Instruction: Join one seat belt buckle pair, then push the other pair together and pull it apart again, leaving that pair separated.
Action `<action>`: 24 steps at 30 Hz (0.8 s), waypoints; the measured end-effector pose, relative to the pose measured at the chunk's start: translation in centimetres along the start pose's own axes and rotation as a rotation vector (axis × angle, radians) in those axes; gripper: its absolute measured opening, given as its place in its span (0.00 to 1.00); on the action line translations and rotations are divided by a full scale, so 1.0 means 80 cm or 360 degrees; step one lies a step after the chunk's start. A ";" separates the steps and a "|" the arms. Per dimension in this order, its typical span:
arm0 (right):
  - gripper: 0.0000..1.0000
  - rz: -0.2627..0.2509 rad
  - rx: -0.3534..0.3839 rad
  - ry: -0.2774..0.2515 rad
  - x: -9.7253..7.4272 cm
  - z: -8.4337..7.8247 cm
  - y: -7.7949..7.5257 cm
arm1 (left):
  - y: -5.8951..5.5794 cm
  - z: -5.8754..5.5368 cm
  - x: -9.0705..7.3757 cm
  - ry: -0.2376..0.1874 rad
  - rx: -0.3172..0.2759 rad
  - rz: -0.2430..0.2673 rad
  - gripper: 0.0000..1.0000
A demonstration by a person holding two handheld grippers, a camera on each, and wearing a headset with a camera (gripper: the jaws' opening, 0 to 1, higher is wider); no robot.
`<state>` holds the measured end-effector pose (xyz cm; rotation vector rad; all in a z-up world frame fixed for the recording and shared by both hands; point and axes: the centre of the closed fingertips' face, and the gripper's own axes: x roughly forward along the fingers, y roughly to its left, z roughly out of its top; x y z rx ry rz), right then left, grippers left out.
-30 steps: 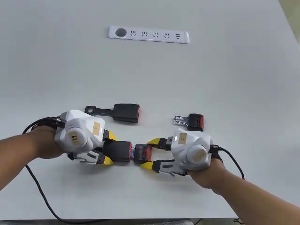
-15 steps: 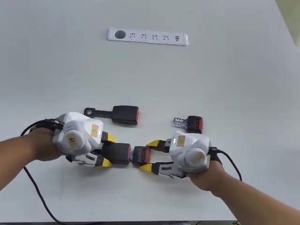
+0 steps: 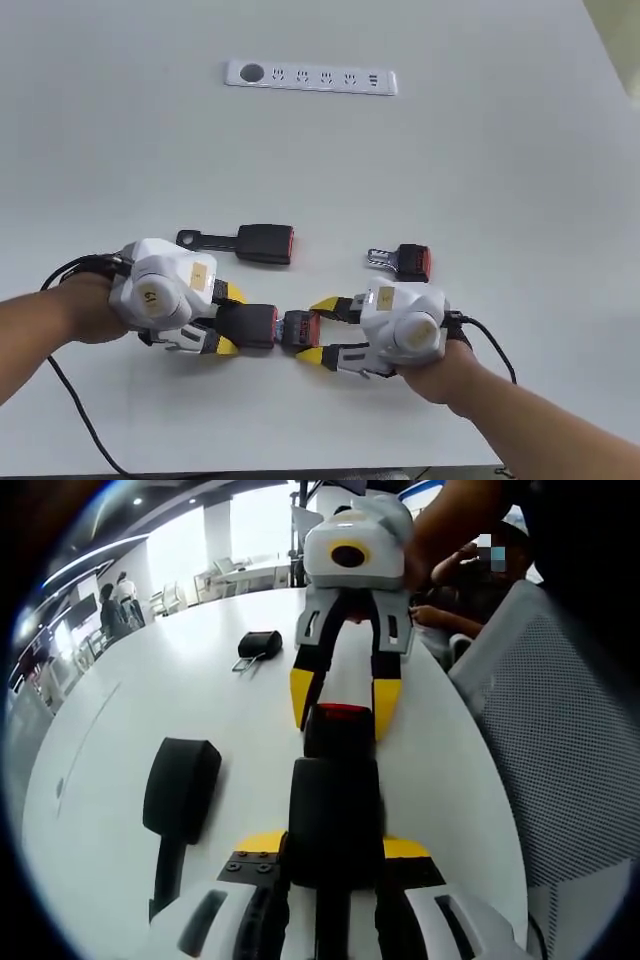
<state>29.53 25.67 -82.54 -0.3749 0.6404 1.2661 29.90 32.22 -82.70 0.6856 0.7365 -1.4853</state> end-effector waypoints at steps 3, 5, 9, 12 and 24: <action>0.33 -0.0004 0.0004 -0.0003 0.000 0.000 0.000 | 0.000 0.000 0.000 0.0002 -0.0001 0.0002 0.33; 0.33 -0.0007 0.0003 -0.0002 0.000 0.000 0.000 | 0.000 0.000 0.000 0.0010 0.0004 0.0003 0.33; 0.33 -0.0010 0.0006 0.0000 0.000 0.000 0.000 | 0.000 0.000 -0.001 0.0018 0.0005 0.0005 0.33; 0.33 -0.0009 0.0007 0.0001 0.000 -0.001 0.000 | 0.001 -0.001 -0.001 0.0020 0.0006 0.0004 0.33; 0.34 -0.0018 0.0009 -0.0001 0.001 0.000 0.001 | 0.001 -0.002 0.000 0.0042 0.0006 0.0010 0.34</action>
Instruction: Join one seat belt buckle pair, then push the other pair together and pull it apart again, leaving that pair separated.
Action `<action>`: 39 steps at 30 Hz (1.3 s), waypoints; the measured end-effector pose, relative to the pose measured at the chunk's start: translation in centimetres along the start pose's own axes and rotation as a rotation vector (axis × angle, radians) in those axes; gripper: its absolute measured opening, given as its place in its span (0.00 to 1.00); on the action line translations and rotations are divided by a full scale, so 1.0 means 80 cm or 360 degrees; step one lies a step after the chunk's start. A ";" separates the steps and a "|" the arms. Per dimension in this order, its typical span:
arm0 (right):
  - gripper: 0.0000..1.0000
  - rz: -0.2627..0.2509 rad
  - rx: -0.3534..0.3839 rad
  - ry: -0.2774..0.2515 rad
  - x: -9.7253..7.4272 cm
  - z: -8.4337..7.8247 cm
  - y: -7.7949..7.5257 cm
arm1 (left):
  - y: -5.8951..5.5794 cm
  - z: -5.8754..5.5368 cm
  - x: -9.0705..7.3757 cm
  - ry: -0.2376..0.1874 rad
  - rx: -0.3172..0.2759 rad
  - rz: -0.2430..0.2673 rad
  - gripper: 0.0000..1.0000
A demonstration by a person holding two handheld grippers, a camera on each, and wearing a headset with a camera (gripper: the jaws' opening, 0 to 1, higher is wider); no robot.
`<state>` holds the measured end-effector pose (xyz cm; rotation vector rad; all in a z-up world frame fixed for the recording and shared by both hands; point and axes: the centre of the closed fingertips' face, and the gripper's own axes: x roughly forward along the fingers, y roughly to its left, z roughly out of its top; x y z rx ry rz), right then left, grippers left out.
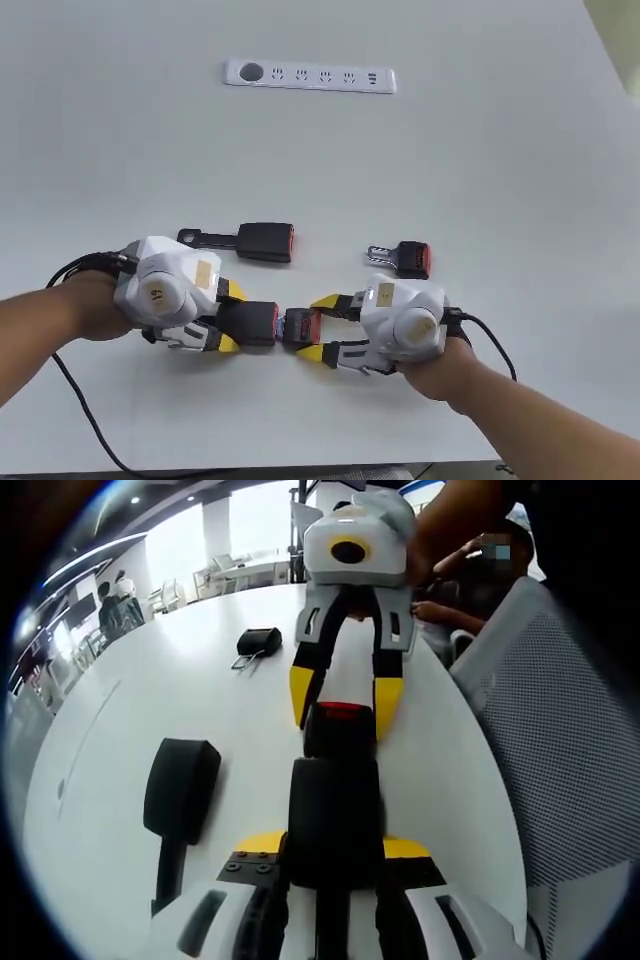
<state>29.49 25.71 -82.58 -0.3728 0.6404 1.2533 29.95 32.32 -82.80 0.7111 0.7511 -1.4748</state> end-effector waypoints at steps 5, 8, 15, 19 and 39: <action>0.35 -0.0026 -0.0015 0.0003 0.001 0.001 0.000 | 0.000 0.001 0.000 0.0015 -0.0010 0.0020 0.35; 0.36 -0.0036 -0.0001 0.0010 0.001 0.002 0.000 | 0.000 0.001 0.001 0.0040 -0.0059 0.0036 0.35; 0.71 -0.0158 0.0044 -0.0120 -0.025 0.027 -0.009 | -0.011 0.009 -0.014 0.0047 -0.0117 0.0033 0.51; 0.73 -0.0210 0.0054 -0.0152 -0.054 0.028 -0.020 | -0.002 0.030 -0.037 -0.0076 -0.0146 0.0105 0.61; 0.69 -0.0328 0.0081 0.0038 -0.151 -0.028 -0.154 | 0.132 0.057 -0.047 -0.0110 -0.0083 0.0316 0.67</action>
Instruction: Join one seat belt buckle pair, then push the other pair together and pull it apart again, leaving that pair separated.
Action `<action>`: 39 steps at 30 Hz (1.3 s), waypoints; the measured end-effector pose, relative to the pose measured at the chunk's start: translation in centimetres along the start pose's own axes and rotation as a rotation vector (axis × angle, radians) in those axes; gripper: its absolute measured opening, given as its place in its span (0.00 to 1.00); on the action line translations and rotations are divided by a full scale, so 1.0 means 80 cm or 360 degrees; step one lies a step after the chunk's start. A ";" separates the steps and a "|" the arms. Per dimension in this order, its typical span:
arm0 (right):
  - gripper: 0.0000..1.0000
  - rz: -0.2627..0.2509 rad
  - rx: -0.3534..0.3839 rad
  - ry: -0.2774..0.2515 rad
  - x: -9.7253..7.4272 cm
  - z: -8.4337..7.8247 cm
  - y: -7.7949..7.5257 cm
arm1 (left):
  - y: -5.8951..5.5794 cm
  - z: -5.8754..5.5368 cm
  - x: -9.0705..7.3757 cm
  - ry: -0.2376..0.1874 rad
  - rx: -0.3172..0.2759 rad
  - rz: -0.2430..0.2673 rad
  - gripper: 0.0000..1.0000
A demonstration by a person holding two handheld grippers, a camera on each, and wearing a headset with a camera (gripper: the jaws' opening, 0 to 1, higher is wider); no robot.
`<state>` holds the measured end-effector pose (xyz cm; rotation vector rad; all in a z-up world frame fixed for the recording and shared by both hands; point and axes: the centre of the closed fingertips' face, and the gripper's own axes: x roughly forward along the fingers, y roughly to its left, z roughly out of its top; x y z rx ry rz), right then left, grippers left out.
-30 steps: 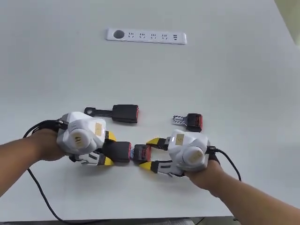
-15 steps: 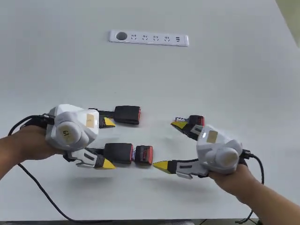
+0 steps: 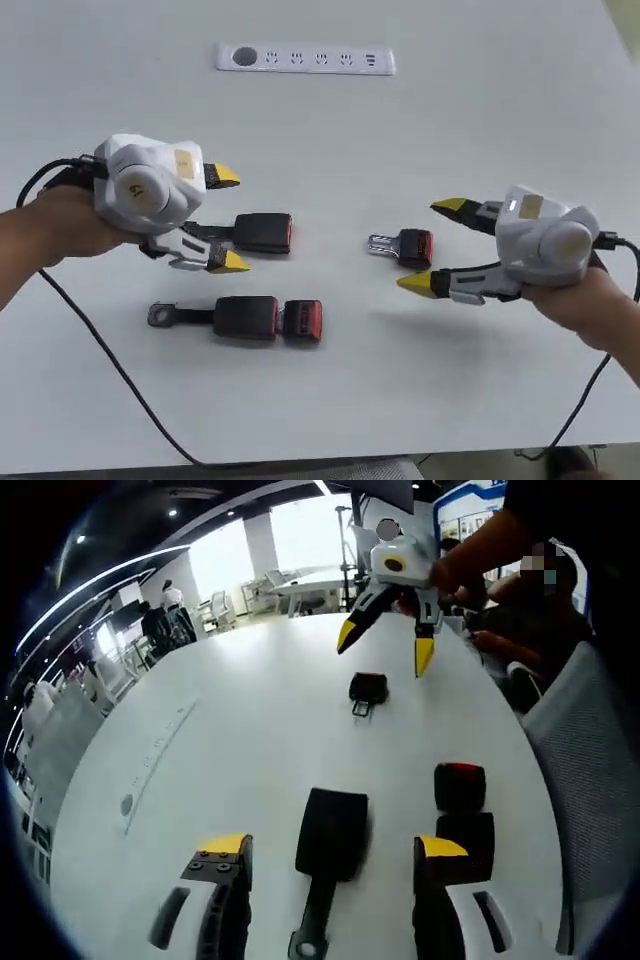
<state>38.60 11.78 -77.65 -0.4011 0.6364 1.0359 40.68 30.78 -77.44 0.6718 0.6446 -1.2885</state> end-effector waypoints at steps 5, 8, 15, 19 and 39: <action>0.67 0.0100 -0.0006 0.0097 0.012 -0.023 -0.007 | 0.008 -0.012 0.030 0.0037 -0.0011 -0.0059 0.66; 0.65 0.0153 0.0012 0.0136 0.019 -0.034 -0.006 | 0.005 -0.020 0.040 0.0054 -0.0030 -0.0113 0.66; 0.63 0.0226 0.0002 0.0158 0.027 -0.044 -0.003 | -0.001 -0.029 0.050 0.0061 0.0004 -0.0160 0.58; 0.61 0.0238 0.0008 0.0186 0.030 -0.050 -0.005 | 0.003 -0.034 0.053 0.0066 -0.0049 -0.0155 0.59; 0.35 0.0255 -0.0125 0.0136 0.032 -0.058 -0.016 | 0.000 -0.044 0.058 0.0068 0.0060 -0.0237 0.33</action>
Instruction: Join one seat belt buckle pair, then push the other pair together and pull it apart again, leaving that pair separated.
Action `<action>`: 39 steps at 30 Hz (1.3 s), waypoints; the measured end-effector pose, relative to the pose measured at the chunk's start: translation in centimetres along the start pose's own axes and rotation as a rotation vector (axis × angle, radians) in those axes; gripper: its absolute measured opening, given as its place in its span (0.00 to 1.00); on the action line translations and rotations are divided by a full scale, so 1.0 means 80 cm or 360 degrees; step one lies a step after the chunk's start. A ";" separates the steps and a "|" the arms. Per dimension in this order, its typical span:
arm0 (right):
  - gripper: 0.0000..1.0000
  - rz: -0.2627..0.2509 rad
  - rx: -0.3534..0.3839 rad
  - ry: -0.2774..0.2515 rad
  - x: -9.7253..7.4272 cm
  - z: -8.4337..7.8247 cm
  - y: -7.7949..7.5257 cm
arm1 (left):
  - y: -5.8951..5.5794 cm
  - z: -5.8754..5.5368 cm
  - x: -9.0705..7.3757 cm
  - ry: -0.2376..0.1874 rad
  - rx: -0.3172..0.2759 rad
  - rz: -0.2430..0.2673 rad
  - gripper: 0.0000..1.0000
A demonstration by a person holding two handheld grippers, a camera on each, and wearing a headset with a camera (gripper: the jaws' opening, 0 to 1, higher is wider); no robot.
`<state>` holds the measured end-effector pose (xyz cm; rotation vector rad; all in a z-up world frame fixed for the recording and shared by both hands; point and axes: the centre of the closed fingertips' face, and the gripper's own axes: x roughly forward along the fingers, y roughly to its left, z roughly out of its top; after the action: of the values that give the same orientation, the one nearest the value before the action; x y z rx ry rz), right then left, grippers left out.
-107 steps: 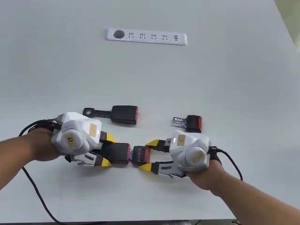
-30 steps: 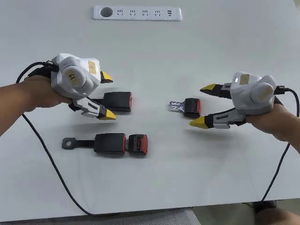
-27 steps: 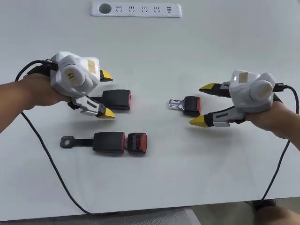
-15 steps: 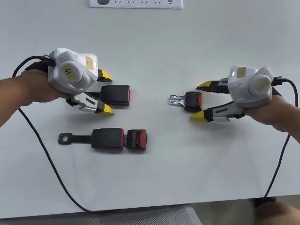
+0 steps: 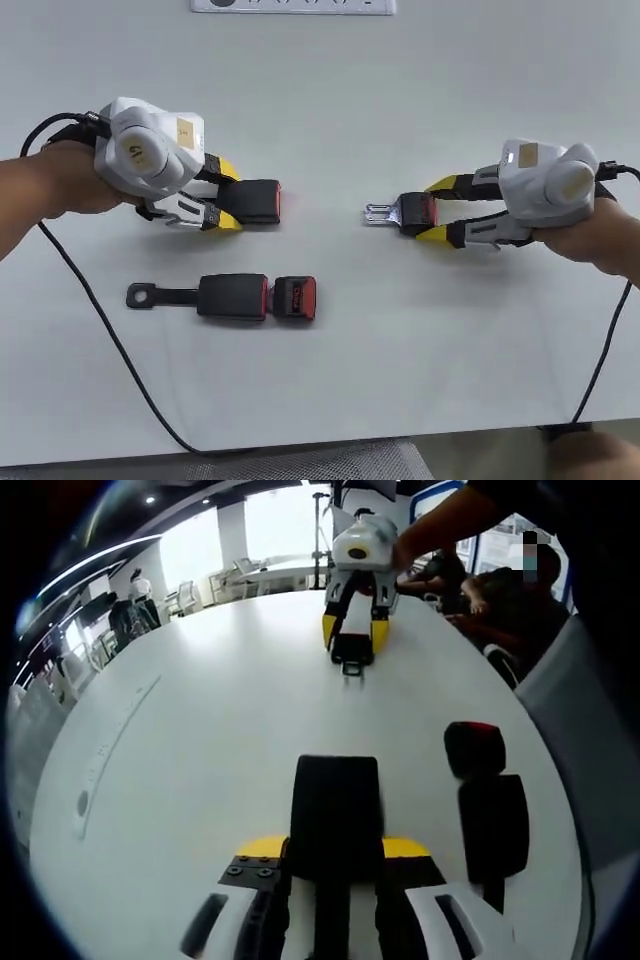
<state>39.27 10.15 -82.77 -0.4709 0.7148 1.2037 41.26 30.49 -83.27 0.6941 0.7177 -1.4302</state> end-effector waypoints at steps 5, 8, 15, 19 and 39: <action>0.34 -0.0002 0.0021 -0.0046 -0.001 0.001 -0.001 | 0.001 0.003 0.000 0.0003 0.0013 -0.0001 0.33; 0.34 -0.0015 0.0051 -0.0084 -0.001 0.001 -0.001 | 0.001 0.004 0.001 0.0008 0.0021 -0.0006 0.33; 0.34 -0.0041 0.0083 -0.0140 -0.002 0.004 -0.001 | 0.001 0.008 -0.001 0.0002 0.0029 -0.0023 0.33; 0.34 -0.0054 0.0101 -0.0187 0.000 0.007 -0.003 | 0.001 0.011 -0.002 -0.0002 0.0029 -0.0027 0.33; 0.34 -0.0088 0.0074 -0.0274 0.053 0.071 0.021 | 0.000 0.010 -0.006 0.0034 0.0031 -0.0027 0.33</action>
<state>39.89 17.29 -81.78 -0.3418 0.5774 1.1581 41.30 30.13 -82.38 0.7210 0.7282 -1.4488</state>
